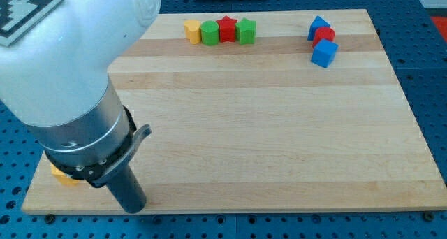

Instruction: Move the hexagon towards the center

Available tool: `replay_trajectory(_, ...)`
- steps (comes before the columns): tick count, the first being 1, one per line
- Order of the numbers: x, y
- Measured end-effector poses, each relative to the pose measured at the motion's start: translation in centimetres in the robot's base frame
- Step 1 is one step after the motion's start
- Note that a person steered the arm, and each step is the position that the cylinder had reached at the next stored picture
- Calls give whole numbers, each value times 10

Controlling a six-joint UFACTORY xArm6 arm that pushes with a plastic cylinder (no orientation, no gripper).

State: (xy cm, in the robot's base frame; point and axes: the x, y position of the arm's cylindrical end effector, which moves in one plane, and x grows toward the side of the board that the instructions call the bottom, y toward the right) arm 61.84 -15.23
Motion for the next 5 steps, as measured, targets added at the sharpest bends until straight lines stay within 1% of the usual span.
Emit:
replay_trajectory(1,0,-123)
replay_trajectory(2,-13,-149)
replay_trajectory(3,-30,-131)
replay_trajectory(4,-49,-128)
replay_trajectory(5,-42,-98)
